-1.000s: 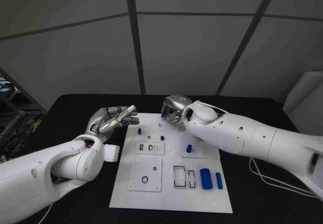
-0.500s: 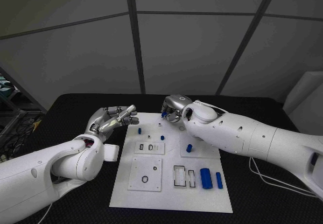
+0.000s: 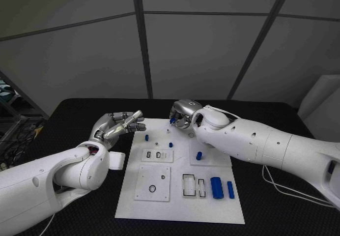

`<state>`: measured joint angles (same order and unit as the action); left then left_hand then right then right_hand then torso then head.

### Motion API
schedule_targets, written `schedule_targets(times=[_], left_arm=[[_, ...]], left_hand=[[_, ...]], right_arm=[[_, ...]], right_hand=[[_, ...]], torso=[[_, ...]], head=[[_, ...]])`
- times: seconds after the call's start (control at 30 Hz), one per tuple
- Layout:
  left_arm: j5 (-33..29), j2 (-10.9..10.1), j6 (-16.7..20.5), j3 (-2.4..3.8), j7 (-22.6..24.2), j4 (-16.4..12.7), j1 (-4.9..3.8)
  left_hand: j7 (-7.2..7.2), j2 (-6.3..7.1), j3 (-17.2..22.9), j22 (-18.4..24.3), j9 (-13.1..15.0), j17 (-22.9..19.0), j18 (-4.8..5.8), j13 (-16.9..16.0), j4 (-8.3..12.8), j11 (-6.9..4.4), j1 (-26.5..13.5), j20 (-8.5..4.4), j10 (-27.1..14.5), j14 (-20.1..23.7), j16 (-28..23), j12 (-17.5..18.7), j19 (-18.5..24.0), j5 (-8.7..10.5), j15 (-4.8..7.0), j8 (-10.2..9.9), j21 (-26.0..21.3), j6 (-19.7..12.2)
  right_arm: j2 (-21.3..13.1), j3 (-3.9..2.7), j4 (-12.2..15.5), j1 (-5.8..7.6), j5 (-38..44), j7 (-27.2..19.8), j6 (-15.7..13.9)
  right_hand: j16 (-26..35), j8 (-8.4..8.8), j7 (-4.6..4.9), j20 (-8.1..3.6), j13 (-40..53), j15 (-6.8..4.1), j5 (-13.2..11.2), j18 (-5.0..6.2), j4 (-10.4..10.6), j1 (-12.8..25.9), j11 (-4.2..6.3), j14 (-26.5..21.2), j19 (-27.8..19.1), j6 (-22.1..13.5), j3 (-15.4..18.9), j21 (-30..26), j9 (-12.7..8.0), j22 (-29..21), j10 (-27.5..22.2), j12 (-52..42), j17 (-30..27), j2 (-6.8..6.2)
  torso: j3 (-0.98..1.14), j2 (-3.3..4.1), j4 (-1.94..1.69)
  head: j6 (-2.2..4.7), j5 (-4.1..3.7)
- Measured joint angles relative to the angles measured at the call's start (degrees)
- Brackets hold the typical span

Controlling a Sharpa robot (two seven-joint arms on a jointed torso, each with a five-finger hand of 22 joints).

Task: Assemble the parts on the task board

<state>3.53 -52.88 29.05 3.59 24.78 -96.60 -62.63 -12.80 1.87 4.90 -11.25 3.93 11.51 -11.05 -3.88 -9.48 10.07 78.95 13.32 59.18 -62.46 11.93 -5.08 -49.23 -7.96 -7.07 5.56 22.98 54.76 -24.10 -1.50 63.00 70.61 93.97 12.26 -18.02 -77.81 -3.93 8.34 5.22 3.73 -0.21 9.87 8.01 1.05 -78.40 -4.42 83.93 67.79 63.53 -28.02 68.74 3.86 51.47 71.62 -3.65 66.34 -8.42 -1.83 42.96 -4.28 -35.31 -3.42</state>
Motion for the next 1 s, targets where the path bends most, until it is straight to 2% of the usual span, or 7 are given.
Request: schedule_targets(times=[0.9,1.0], left_arm=[[0.00,0.02,-0.26,0.00,-0.50,0.18,-0.01],[0.00,0.01,-0.26,0.00,-0.51,0.21,-0.01]], left_hand=[[0.00,0.00,0.00,0.00,0.00,0.05,0.00,-0.01,0.00,0.09,0.00,0.21,-0.32,0.00,-0.28,0.01,0.21,0.00,0.00,-0.23,0.00,0.00],[0.00,0.01,0.00,-0.01,0.00,0.04,0.00,-0.01,0.00,0.00,0.00,0.21,-0.41,0.00,-0.28,0.01,0.21,0.00,0.00,-0.23,0.00,0.00]], right_arm=[[-0.04,0.16,0.61,-0.26,-0.76,-0.84,0.49],[-0.05,0.16,0.62,-0.25,-0.79,-0.86,0.55]], right_hand=[[0.00,0.02,-0.07,0.00,0.03,0.00,-0.04,0.00,-0.01,0.00,0.01,0.00,0.00,-0.06,0.00,0.00,0.11,-0.02,0.01,-0.01,0.11,0.00],[-0.02,0.02,-0.07,0.00,0.03,0.00,-0.04,0.00,0.15,0.30,0.01,0.00,0.00,-0.06,0.16,0.00,0.10,-0.02,0.01,-0.01,0.21,-0.31]], torso=[[0.01,0.05,0.01],[0.01,0.05,0.01]], head=[[0.01,-0.01],[0.02,-0.01]])
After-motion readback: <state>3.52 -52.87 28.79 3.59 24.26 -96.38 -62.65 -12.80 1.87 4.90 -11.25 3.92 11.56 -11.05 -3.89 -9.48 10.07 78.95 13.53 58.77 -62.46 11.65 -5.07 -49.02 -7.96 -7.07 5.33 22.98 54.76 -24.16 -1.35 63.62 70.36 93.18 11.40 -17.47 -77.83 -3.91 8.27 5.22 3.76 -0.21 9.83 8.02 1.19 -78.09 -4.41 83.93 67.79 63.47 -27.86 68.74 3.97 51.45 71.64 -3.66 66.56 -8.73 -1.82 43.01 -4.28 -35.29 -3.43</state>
